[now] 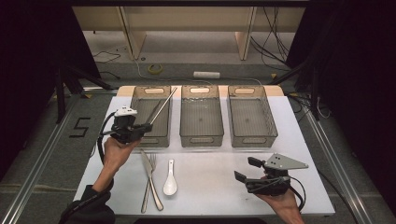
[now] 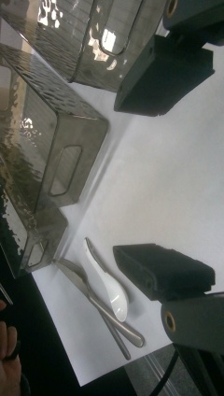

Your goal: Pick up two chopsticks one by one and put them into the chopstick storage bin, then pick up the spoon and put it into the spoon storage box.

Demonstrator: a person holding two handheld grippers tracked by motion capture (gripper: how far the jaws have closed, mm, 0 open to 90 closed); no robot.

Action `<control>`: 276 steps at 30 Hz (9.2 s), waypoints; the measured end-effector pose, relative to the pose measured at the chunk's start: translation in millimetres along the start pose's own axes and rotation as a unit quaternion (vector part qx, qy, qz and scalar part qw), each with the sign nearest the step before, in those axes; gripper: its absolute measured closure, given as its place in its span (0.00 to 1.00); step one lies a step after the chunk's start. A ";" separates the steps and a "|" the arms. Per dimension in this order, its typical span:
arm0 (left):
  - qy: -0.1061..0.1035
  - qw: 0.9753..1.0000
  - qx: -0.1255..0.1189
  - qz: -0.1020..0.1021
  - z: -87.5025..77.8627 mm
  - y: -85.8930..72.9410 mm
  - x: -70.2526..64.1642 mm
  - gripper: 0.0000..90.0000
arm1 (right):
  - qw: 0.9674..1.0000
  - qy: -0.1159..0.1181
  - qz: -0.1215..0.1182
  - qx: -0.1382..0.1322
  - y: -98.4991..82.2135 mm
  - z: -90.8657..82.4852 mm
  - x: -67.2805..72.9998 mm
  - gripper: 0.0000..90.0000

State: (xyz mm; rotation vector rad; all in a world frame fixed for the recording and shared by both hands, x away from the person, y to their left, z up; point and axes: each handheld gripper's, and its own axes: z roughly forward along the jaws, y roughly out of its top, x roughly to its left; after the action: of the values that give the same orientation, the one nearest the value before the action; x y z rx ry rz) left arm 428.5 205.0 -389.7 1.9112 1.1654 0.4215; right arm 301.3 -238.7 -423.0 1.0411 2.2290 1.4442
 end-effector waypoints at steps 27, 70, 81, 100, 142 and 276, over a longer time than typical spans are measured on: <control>0.071 0.997 0.020 -0.027 37.1 11.6 45.9 0.96 | 1.000 -0.001 -0.011 0.002 -1.7 -0.6 5.6 0.27; 0.058 0.995 0.049 -0.061 26.8 10.9 41.4 0.24 | 1.000 0.005 -0.022 0.013 -2.3 0.8 9.1 0.27; 0.047 0.995 0.071 -0.049 -0.9 -6.4 13.3 0.23 | 1.000 0.004 -0.024 0.016 -2.3 1.8 9.2 0.27; 0.012 0.996 0.083 -0.015 -14.8 -26.5 -36.0 0.21 | 1.000 0.003 -0.027 0.016 -2.4 3.1 9.7 0.27; -0.038 0.982 0.187 -0.004 8.8 -60.2 -76.0 0.18 | 0.999 0.005 -0.027 0.017 -4.4 5.2 9.5 0.27; -0.084 0.990 0.112 0.033 43.5 44.3 -70.4 0.94 | 0.999 0.002 -0.034 0.024 -5.6 6.4 11.6 0.28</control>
State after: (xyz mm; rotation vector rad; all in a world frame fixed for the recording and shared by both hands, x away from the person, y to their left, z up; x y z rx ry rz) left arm 445.7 114.7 -371.0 2.1372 1.0771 0.1643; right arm 294.6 -227.7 -429.2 0.9680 2.2886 1.3724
